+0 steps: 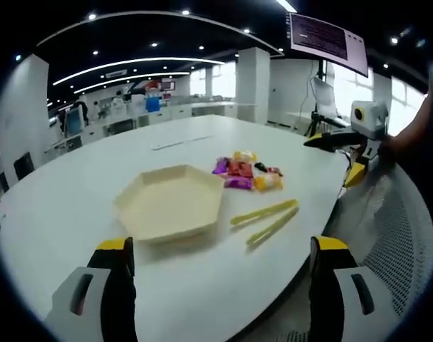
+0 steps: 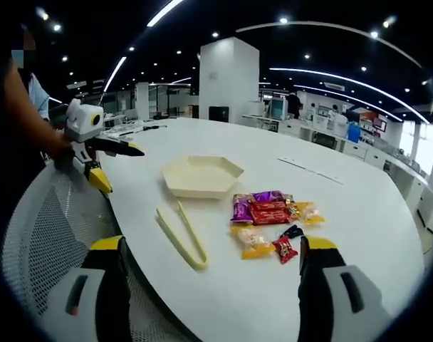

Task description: Place the target food into the container with the food tongs after gripping and lifting it, then release it inside without dropping or visibly crushing the food.

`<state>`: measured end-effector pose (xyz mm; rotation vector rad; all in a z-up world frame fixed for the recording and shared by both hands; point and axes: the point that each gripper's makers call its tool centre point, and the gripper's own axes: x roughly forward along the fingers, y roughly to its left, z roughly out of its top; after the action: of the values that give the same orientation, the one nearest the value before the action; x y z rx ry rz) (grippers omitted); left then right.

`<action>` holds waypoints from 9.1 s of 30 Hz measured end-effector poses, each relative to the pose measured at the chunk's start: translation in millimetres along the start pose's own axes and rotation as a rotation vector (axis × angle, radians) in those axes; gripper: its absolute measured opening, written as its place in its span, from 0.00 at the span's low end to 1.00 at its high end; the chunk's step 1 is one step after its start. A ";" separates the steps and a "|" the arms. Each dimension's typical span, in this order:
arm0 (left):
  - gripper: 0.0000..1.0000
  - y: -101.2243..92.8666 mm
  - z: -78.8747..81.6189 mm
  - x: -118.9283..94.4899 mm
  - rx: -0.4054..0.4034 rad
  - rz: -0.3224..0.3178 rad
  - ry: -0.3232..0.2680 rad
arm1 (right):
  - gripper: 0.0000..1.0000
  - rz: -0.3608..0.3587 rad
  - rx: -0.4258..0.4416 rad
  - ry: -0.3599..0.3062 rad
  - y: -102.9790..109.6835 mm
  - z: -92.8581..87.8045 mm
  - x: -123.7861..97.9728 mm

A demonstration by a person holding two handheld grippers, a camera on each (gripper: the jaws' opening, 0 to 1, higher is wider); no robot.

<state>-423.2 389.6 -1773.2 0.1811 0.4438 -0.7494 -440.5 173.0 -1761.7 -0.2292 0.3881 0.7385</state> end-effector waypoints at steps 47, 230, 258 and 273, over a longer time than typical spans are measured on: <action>0.99 1.9 -7.1 -0.8 -0.012 0.011 0.039 | 0.46 0.391 -0.254 0.186 32.0 -41.7 75.7; 0.06 -77.1 243.0 -75.5 -0.020 -0.706 -0.426 | 0.40 0.698 -0.081 -0.312 63.8 246.1 -34.7; 0.08 -87.3 253.0 -83.2 -0.147 -0.781 -0.482 | 0.21 0.780 0.182 -0.451 79.7 271.0 -36.9; 0.30 -81.4 258.3 -81.5 -0.094 -0.715 -0.509 | 0.20 0.789 0.228 -0.365 77.2 274.7 -42.9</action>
<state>-448.4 300.1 -1506.1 -0.2748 0.0404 -1.4256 -450.7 294.8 -1500.3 0.2969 0.2008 1.4718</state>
